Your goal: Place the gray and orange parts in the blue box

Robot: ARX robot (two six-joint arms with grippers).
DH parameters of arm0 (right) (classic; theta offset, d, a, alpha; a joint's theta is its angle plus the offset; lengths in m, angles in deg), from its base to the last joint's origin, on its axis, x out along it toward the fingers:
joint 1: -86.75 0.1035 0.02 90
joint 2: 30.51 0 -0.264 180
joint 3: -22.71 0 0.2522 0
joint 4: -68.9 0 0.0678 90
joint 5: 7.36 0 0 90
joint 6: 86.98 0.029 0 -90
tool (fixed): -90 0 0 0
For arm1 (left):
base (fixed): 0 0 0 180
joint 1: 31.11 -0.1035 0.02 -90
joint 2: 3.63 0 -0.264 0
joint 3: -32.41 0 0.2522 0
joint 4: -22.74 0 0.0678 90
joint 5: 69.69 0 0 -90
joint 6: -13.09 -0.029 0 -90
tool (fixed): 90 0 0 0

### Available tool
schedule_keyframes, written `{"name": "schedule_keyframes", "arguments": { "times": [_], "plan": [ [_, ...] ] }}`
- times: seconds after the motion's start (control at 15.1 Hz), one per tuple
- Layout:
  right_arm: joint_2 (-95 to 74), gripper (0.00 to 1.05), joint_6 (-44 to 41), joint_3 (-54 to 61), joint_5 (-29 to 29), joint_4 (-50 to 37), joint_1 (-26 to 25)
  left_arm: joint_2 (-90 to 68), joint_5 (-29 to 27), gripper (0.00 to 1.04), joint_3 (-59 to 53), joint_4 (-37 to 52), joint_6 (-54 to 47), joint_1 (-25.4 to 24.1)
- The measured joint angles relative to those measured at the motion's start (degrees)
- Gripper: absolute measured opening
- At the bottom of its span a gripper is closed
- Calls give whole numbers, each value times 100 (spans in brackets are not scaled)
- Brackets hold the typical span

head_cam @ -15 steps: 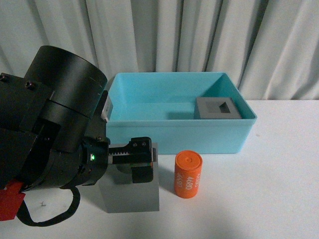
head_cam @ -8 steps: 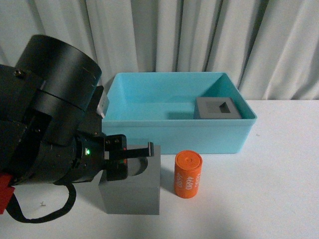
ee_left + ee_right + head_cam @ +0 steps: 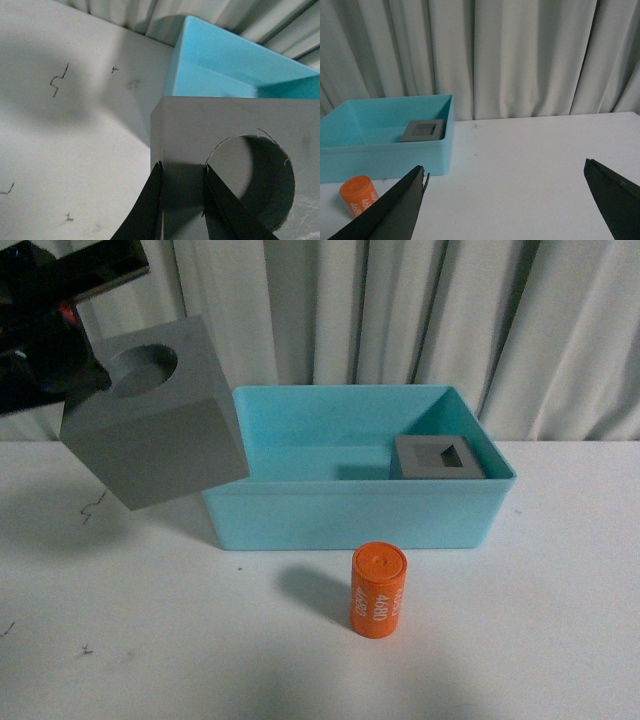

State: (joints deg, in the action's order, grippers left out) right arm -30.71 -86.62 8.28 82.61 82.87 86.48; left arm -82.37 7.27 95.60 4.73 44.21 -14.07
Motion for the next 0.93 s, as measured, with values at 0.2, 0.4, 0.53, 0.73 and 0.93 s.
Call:
{"name": "schedule_keyframes", "arguments": {
  "times": [0.2, 0.4, 0.53, 0.73, 0.93],
  "plan": [
    [0, 98, -2, 0, 0, 0, 0, -520, 44, 17, 645, 238, -243, 42],
    [0, 98, 0, 0, 0, 0, 0, -1346, 168, 17, 1445, 444, -608, 120],
    [0, 98, 0, 0, 2, 0, 0, -1880, 275, 17, 1971, 501, -811, 160],
    [0, 98, 0, 0, 0, 0, 0, -2557, 302, 17, 2439, 544, -1097, 162],
    [0, 98, 0, 0, 0, 0, 0, -2914, 332, 17, 2529, 546, -1228, 155]
  ]
}}
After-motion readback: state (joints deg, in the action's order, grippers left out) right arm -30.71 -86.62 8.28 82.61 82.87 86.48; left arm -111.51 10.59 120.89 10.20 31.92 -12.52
